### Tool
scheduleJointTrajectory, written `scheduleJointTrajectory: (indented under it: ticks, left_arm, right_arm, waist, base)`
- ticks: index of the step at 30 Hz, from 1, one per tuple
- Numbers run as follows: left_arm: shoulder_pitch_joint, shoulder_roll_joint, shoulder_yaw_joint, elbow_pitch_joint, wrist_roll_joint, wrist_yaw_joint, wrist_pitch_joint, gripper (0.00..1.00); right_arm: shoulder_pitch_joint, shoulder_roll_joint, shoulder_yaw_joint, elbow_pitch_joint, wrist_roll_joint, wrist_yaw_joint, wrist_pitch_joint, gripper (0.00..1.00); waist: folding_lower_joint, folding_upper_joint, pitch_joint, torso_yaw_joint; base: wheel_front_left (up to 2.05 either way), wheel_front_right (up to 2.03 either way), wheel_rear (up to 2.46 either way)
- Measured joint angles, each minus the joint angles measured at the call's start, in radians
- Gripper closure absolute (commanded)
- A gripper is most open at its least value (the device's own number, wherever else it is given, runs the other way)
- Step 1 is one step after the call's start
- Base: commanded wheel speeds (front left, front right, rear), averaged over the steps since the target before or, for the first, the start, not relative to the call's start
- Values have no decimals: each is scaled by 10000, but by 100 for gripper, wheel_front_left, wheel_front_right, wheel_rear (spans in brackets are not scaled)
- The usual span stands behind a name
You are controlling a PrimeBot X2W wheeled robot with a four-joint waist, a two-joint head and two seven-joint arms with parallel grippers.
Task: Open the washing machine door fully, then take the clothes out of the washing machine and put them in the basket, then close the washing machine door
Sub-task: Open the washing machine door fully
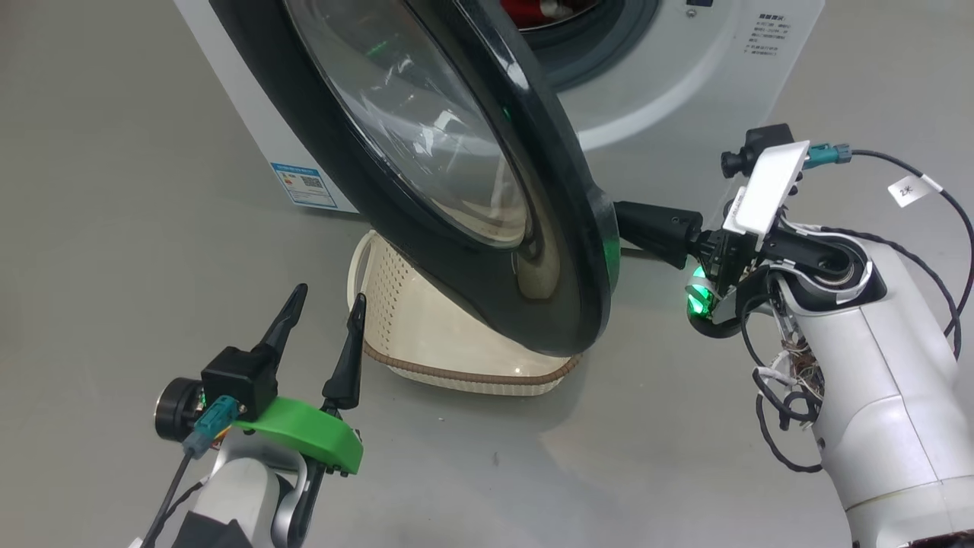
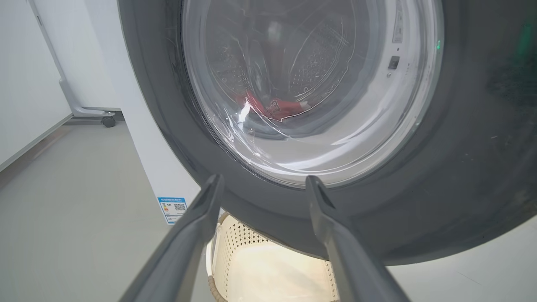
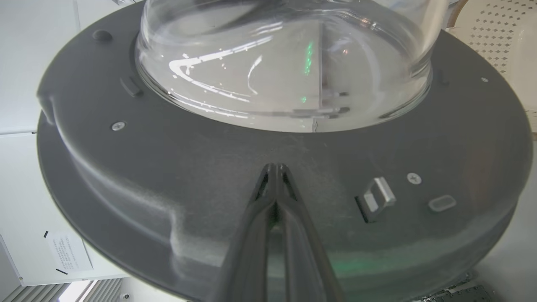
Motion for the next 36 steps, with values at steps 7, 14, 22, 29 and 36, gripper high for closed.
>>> scheduleJointTrajectory:
  ticks: [7, 14, 22, 29, 36]
  left_arm:
    - [364, 0, -100, 265, -13, 0, 0, 0]
    - [677, 4, -132, 456, -13, 2, 0, 0]
    - [809, 15, -268, 525, -10, 0, 2, 0]
    - [845, 35, -384, 529, 10, 0, 82, 0]
    - [910, 82, -420, 525, 86, -2, 102, 0]
  right_arm:
    - [820, 23, 305, -232, 247, 0, 44, 100]
    - [1460, 42, 631, -470, 489, 0, 82, 100]
    - [2069, 65, 1336, -786, 1300, 0, -217, 100]
    - [2414, 56, 1785, -1032, 1613, 0, -740, 100]
    - [2604, 58, 2303, -1233, 1964, 0, -1189, 100]
  waist:
    - [0, 0, -575, 395]
    - [0, 0, -1014, 839]
    - [0, 0, -1419, 1416]
    - [0, 0, -1710, 1917]
    - [0, 0, -1953, 2404]
  base:
    - [0, 0, 0]
    - [0, 0, 0]
    - [0, 0, 0]
    - [0, 0, 0]
    - [0, 0, 0]
